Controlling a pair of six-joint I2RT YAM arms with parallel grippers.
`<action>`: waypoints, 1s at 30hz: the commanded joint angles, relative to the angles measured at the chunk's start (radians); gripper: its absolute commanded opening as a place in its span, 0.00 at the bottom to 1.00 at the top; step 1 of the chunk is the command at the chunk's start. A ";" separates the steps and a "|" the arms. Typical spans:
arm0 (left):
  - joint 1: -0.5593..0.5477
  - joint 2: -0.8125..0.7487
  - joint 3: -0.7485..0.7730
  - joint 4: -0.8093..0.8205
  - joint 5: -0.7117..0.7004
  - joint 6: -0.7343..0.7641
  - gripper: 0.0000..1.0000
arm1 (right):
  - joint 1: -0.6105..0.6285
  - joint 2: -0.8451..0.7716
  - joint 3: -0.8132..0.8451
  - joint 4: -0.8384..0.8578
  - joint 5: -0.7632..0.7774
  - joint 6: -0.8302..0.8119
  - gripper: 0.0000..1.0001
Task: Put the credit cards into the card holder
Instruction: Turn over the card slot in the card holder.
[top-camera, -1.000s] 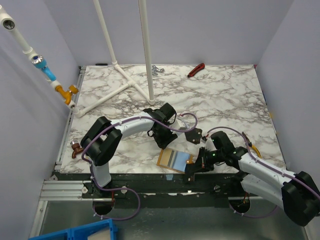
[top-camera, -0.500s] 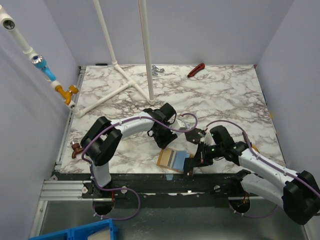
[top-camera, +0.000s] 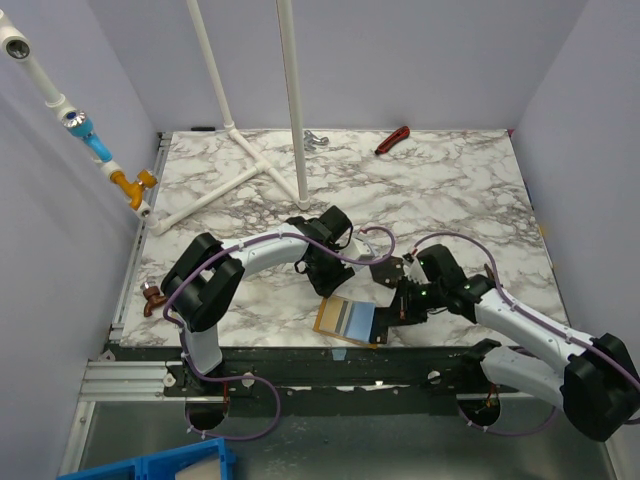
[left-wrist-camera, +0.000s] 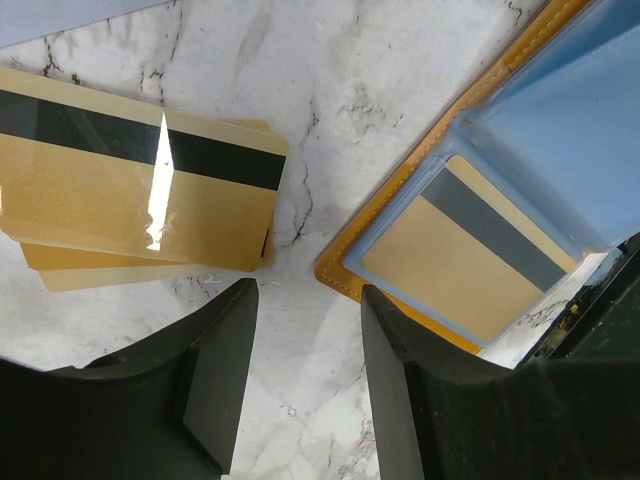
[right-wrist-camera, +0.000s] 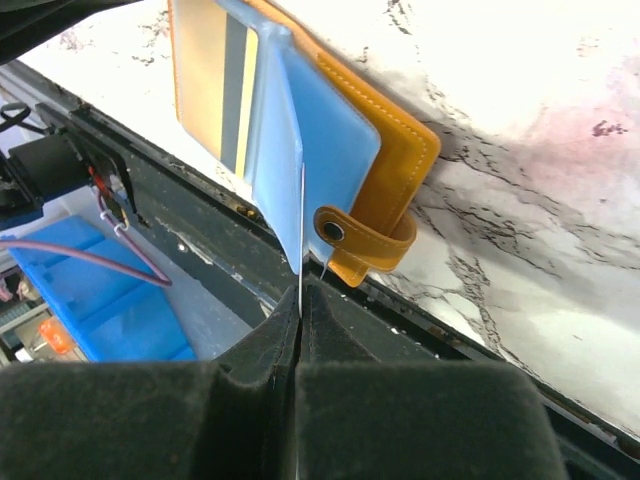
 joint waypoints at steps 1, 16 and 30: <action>-0.006 -0.008 -0.014 0.010 -0.003 0.019 0.47 | 0.005 -0.004 0.018 -0.014 0.061 0.013 0.01; -0.005 0.002 -0.015 0.015 0.004 0.022 0.46 | 0.005 -0.083 0.017 -0.070 0.138 0.067 0.01; -0.005 0.006 -0.015 0.019 0.008 0.019 0.45 | 0.005 -0.008 -0.041 0.021 0.051 0.055 0.01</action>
